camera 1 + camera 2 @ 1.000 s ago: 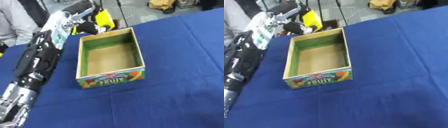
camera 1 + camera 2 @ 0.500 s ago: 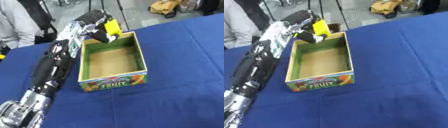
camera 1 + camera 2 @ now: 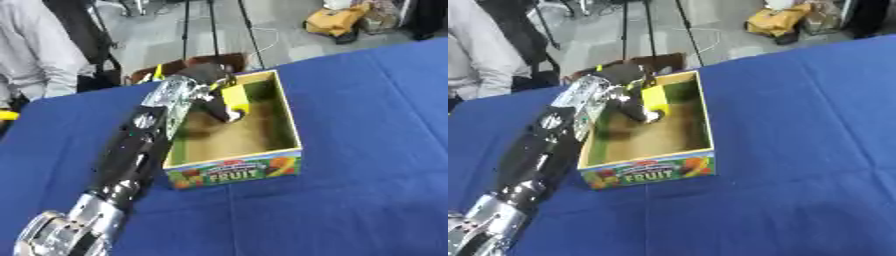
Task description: Pick up objects on the table and place them in the box.
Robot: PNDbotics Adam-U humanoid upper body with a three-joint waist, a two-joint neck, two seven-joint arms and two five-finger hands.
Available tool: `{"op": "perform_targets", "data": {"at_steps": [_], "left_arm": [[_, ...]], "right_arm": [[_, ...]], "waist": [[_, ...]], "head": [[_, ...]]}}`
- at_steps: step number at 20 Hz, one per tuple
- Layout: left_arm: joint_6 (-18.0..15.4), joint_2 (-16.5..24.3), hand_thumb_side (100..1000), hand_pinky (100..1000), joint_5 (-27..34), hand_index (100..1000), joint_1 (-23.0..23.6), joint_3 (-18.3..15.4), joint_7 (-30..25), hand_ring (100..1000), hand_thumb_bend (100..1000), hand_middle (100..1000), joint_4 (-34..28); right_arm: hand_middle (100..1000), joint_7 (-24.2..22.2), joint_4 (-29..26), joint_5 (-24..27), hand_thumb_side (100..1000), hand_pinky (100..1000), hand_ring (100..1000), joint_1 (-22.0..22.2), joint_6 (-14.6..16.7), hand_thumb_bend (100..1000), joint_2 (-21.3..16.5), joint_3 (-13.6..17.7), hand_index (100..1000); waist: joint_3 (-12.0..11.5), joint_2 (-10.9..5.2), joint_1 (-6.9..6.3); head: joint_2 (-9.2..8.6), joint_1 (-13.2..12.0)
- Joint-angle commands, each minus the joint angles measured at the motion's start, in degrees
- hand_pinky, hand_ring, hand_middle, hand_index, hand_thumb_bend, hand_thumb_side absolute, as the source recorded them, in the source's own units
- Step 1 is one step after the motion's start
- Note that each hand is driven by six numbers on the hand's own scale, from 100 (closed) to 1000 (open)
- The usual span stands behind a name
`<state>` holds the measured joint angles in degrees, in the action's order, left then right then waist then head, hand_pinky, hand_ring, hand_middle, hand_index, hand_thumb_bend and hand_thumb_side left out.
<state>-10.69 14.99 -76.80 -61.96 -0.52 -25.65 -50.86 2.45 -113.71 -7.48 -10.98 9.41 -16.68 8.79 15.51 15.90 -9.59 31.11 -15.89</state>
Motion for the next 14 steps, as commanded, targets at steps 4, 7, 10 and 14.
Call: {"op": "perform_targets", "data": {"at_steps": [4, 7, 10, 14], "left_arm": [[0.38, -0.35, 646, 456, -2.79, 633, -0.60, 0.45, -1.56, 587, 100, 522, -0.62], [-0.12, -0.36, 617, 533, -4.41, 748, -0.71, 0.76, -4.27, 658, 100, 633, -0.49], [-0.65, -0.23, 608, 622, -6.38, 912, -0.84, 0.92, -7.86, 767, 263, 787, -1.83], [-0.03, -0.04, 623, 743, -7.94, 1000, -0.82, 0.68, -10.25, 851, 680, 883, -4.61]], "right_arm": [[515, 0.10, -0.89, 0.47, 526, 682, 780, -0.70, 0.12, 100, -0.22, -0.06, 636], [514, 0.03, -0.89, 0.45, 524, 682, 780, -0.68, 0.03, 100, -0.20, -0.13, 635], [514, -0.02, -0.89, 0.40, 524, 682, 780, -0.62, -0.03, 100, -0.18, -0.16, 634], [514, -0.02, -0.89, 0.40, 522, 683, 781, -0.55, -0.10, 100, -0.17, -0.19, 633]], "waist": [[0.16, -0.77, 0.84], [0.09, -0.84, 0.78], [0.02, -0.92, 0.77], [-0.07, -1.05, 0.78]], "head": [[-0.91, -0.81], [-0.84, -0.77], [-0.87, -0.78], [-0.83, -0.78]]}}
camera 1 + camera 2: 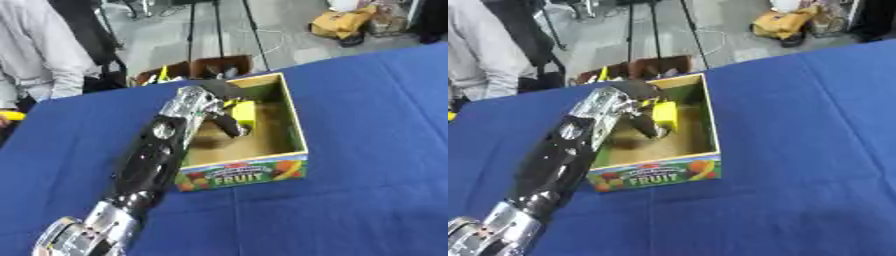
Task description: Pick up objects on the table and place them in the box.
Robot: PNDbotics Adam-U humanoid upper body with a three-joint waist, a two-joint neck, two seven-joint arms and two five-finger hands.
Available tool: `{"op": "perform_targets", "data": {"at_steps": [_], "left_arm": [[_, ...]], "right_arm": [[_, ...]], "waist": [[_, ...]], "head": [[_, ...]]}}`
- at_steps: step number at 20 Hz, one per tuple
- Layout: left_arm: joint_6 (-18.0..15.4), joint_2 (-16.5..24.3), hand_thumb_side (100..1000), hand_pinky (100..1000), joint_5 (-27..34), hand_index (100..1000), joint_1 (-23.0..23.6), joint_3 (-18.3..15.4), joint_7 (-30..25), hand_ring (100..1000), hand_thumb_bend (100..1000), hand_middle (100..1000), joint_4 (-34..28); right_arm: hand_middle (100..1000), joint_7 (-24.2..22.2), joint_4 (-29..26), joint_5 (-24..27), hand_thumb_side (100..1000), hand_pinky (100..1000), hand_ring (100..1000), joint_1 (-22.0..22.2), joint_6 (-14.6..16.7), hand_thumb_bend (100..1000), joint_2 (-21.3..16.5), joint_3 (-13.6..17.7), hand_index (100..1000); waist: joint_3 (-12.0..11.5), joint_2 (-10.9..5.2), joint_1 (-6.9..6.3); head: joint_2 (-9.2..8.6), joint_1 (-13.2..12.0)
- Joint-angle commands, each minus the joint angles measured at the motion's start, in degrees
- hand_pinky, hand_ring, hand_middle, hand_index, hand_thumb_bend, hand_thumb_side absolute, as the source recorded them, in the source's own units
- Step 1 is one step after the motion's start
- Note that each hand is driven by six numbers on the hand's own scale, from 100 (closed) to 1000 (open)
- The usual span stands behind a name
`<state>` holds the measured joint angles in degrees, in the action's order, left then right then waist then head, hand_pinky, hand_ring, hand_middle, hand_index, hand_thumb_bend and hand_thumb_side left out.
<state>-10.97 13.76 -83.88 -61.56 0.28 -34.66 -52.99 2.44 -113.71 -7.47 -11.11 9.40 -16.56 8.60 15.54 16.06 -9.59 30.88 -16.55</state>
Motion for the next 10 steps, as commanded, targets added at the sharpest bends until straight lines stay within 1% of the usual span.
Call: {"op": "perform_targets", "data": {"at_steps": [1, 2, 3, 4, 5, 6, 7, 8, 10], "left_arm": [[0.55, 1.33, 648, 767, -1.02, 1000, -1.21, -0.20, -1.29, 865, 791, 891, -3.24], [0.81, 1.51, 687, 764, -1.02, 1000, -1.20, -0.29, -1.09, 864, 851, 885, -4.02], [1.04, 1.73, 723, 761, -0.62, 997, -1.20, -0.48, -0.57, 860, 879, 879, -4.85], [1.32, 2.15, 773, 757, -0.07, 989, -1.20, -0.66, 0.41, 856, 898, 870, -5.91], [1.59, 2.67, 804, 754, 0.62, 985, -1.14, -0.81, 1.68, 853, 905, 864, -7.08], [1.86, 3.31, 886, 749, 1.36, 973, -1.11, -1.01, 3.23, 847, 929, 856, -8.42], [2.13, 4.06, 931, 747, 2.17, 972, -1.04, -1.19, 4.98, 845, 955, 854, -9.82], [2.38, 4.84, 1000, 736, 3.17, 962, -0.96, -1.44, 6.90, 837, 922, 845, -11.18], [3.16, 6.46, 1000, 721, 5.84, 948, -0.75, -2.12, 11.58, 826, 942, 831, -13.44]], "right_arm": [[514, -0.06, -0.89, 0.38, 521, 683, 781, -0.39, -0.15, 100, -0.26, -0.04, 633], [514, -0.10, -0.89, 0.37, 520, 683, 781, -0.38, -0.18, 100, -0.26, -0.06, 633], [514, -0.11, -0.89, 0.38, 519, 682, 781, -0.36, -0.22, 100, -0.26, -0.06, 633], [514, -0.08, -0.89, 0.37, 519, 683, 781, -0.31, -0.25, 100, -0.28, -0.04, 633], [514, -0.06, -0.89, 0.36, 519, 683, 781, -0.27, -0.29, 100, -0.30, -0.01, 633], [515, -0.04, -0.89, 0.34, 519, 683, 781, -0.19, -0.34, 100, -0.32, 0.02, 633], [515, -0.01, -0.89, 0.30, 518, 683, 781, -0.12, -0.41, 100, -0.34, 0.06, 633], [515, 0.04, -0.89, 0.27, 517, 683, 780, -0.05, -0.46, 100, -0.37, 0.11, 633], [515, 0.16, -0.89, 0.25, 517, 683, 780, 0.09, -0.57, 100, -0.44, 0.20, 633]], "waist": [[-0.14, -1.26, 0.77], [-0.17, -1.30, 0.77], [-0.23, -1.36, 0.77], [-0.30, -1.43, 0.77], [-0.39, -1.50, 0.76], [-0.52, -1.59, 0.74], [-0.66, -1.67, 0.73], [-0.82, -1.76, 0.72], [-1.11, -1.96, 0.71]], "head": [[-0.56, -0.09], [-0.52, -0.03], [-0.48, 0.09], [-0.41, 0.25], [-0.33, 0.41], [-0.23, 0.66], [-0.12, 0.99], [0.03, 1.40], [0.51, 2.26]]}}
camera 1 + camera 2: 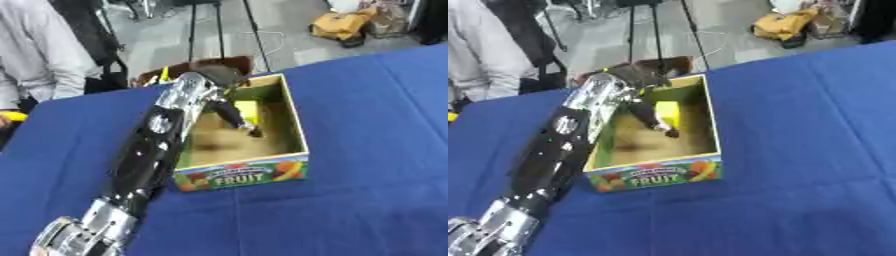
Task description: Pick up objects on the table and place them in the box.
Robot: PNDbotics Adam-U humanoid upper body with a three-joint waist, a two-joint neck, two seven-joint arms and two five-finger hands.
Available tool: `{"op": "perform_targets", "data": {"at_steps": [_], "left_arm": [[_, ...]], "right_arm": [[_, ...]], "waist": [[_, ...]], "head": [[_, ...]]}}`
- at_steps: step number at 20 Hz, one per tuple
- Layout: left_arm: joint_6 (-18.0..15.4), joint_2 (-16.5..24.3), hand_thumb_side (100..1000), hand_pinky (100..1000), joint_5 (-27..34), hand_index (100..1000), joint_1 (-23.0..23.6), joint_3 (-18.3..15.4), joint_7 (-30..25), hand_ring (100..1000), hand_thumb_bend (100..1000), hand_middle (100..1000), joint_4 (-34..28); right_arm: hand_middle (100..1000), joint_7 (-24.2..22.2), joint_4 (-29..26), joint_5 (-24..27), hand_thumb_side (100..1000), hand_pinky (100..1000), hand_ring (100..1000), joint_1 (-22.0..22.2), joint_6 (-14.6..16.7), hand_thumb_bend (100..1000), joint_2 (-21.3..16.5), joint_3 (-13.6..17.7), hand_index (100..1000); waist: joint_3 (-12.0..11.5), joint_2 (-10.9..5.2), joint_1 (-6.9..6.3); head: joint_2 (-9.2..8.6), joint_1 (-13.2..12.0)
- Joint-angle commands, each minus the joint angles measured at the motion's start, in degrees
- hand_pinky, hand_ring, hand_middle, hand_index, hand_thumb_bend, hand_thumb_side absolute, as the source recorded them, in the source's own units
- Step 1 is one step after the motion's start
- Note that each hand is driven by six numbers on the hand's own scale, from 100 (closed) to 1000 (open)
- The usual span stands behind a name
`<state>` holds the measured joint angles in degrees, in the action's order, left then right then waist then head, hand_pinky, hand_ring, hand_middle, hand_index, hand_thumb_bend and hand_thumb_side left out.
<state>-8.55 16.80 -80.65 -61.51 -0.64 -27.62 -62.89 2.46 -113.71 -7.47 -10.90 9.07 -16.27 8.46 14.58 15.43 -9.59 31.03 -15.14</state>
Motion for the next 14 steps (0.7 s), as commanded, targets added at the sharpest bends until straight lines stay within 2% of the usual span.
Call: {"op": "perform_targets", "data": {"at_steps": [1, 4, 8, 12, 14], "left_arm": [[1.03, 4.20, 1000, 710, 4.14, 940, -0.69, -1.45, 6.66, 819, 937, 824, -4.15], [1.47, 6.75, 1000, 704, 8.49, 930, -0.48, -1.91, 11.20, 815, 928, 818, -4.85], [1.71, 9.56, 1000, 685, 15.41, 907, -0.08, -2.74, 13.23, 795, 908, 789, -5.89], [2.85, 11.52, 1000, 637, 27.35, 870, 1.64, -3.93, 16.51, 750, 862, 737, -10.27], [4.15, 12.47, 1000, 551, 37.14, 837, 3.32, -4.84, 19.60, 697, 663, 685, -13.43]], "right_arm": [[515, 0.20, -0.89, 0.25, 516, 683, 780, -0.07, -0.28, 100, -0.77, 0.36, 633], [515, 0.35, -0.89, 0.28, 517, 683, 779, 0.05, -0.36, 100, -0.89, 0.41, 633], [516, 0.66, -0.89, 0.27, 515, 682, 779, 0.27, -0.42, 100, -0.99, 0.60, 633], [515, 1.09, -0.89, 0.40, 513, 680, 777, 0.42, -0.46, 100, -0.99, 0.78, 632], [515, 1.38, -0.89, 0.50, 513, 679, 776, 0.54, -0.47, 100, -0.92, 0.93, 632]], "waist": [[-0.28, -1.43, 0.71], [-0.59, -1.63, 0.73], [-1.07, -1.83, 0.84], [-1.75, -2.01, 1.16], [-2.20, -2.11, 1.47]], "head": [[0.67, 1.25], [1.51, 2.34], [2.34, 3.29], [2.98, 4.41], [3.41, 5.07]]}}
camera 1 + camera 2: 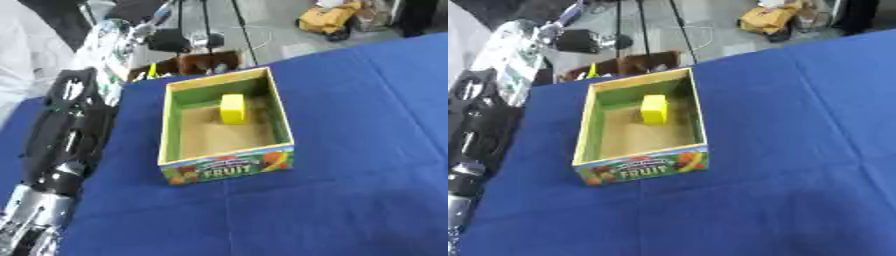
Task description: Pick up objects on the table and place them in the box.
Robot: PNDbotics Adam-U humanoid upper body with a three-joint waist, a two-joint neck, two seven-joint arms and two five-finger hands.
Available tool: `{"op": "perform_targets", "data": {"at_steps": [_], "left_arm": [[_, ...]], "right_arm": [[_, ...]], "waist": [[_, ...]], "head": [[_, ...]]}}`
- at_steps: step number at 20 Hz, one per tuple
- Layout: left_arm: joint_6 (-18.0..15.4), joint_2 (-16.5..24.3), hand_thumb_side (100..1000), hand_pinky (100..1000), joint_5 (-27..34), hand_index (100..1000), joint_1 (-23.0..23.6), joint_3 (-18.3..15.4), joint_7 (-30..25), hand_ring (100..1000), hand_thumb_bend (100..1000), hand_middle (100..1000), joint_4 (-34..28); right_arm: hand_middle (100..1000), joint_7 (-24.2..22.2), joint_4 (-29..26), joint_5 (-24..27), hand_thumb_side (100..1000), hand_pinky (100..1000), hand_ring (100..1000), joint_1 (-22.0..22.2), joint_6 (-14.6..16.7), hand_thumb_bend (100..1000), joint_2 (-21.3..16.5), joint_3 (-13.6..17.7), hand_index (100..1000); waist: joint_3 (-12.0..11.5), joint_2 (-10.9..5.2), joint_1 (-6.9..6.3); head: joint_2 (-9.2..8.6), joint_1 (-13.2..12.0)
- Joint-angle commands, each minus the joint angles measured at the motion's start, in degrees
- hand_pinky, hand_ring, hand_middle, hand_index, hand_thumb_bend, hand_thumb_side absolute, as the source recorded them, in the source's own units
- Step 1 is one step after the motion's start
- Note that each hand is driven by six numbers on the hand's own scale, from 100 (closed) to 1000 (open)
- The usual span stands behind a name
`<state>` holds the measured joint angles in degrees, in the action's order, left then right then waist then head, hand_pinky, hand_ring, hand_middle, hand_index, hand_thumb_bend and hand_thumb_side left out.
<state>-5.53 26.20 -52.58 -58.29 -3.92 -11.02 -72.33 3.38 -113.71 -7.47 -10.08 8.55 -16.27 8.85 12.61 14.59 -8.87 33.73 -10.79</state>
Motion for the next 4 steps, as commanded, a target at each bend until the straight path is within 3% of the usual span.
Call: {"op": "perform_targets", "data": {"at_steps": [1, 4], "left_arm": [[2.30, 3.88, 1000, 523, 14.54, 826, 1.25, -1.97, 5.30, 676, 617, 667, -5.86], [5.69, 6.49, 1000, 413, 27.55, 735, 5.45, -3.18, 13.46, 585, 418, 568, -11.79]], "right_arm": [[515, 0.67, -0.89, 0.54, 513, 679, 775, -0.18, 0.06, 100, -0.88, 0.67, 631], [515, 1.43, -0.89, 0.65, 508, 676, 773, 0.17, 0.03, 100, -0.77, 1.13, 630]], "waist": [[-0.49, -1.34, 0.92], [-1.55, -1.66, 1.43]], "head": [[0.94, 1.21], [1.88, 2.65]]}}
